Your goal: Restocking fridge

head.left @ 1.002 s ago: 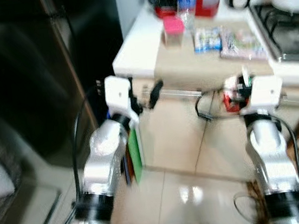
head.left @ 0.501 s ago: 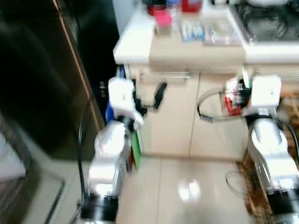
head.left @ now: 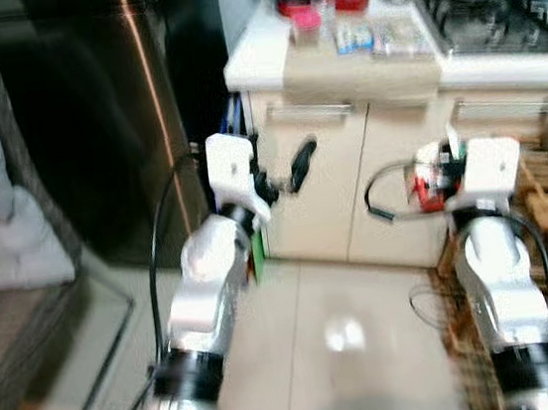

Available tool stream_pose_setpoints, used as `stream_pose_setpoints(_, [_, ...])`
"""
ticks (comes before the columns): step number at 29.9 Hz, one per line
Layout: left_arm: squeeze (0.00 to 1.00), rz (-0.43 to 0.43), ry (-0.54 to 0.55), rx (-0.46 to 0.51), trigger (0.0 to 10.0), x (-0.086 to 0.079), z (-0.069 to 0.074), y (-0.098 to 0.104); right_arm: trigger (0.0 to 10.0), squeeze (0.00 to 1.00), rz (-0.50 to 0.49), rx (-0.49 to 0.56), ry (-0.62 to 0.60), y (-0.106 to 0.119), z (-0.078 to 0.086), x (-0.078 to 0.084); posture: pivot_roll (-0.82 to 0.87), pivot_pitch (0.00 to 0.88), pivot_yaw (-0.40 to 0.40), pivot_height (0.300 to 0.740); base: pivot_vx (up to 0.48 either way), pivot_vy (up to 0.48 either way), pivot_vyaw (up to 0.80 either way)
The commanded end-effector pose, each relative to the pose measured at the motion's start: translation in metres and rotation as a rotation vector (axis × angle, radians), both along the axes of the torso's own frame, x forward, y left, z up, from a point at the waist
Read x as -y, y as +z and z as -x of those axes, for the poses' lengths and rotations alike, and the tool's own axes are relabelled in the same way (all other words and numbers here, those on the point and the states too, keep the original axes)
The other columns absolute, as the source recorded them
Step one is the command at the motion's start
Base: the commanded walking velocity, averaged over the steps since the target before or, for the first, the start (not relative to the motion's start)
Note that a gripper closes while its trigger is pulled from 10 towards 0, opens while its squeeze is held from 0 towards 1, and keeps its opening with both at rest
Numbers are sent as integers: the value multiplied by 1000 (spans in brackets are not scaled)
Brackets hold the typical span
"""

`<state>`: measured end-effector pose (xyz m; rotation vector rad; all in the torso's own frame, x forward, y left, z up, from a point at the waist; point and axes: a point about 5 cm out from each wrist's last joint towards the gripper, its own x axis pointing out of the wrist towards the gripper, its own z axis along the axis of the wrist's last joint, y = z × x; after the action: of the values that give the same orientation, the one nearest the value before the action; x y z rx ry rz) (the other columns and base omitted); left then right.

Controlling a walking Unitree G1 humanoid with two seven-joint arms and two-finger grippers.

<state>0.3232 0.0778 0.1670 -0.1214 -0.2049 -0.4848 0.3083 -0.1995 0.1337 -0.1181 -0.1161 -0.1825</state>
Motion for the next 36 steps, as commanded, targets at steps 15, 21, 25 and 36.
stream_pose_setpoints(15, [0, 11, -71, 29, 10000, 9, 5, 2, 10000, 0, 16, -18, -19, 2, -3, 4, -174, 0, 26, 732, 0, -64, 0])
stream_pose_setpoints(21, [0, 21, -95, 20, 10000, 11, 8, 0, 10000, 0, 21, -19, -19, 2, -3, 6, -177, 0, 22, 732, 0, -480, 0])
stream_pose_setpoints(25, [0, 51, -86, -15, 10000, 9, 6, -3, 10000, 0, 29, -19, -13, 3, -1, 7, -180, 0, 18, 732, 0, -240, 0])
stream_pose_setpoints(36, [0, 3, -13, -33, 10000, -3, 4, -12, 10000, 0, 25, -24, 27, 1, 6, 8, -185, 0, 11, 732, 0, 0, -750])
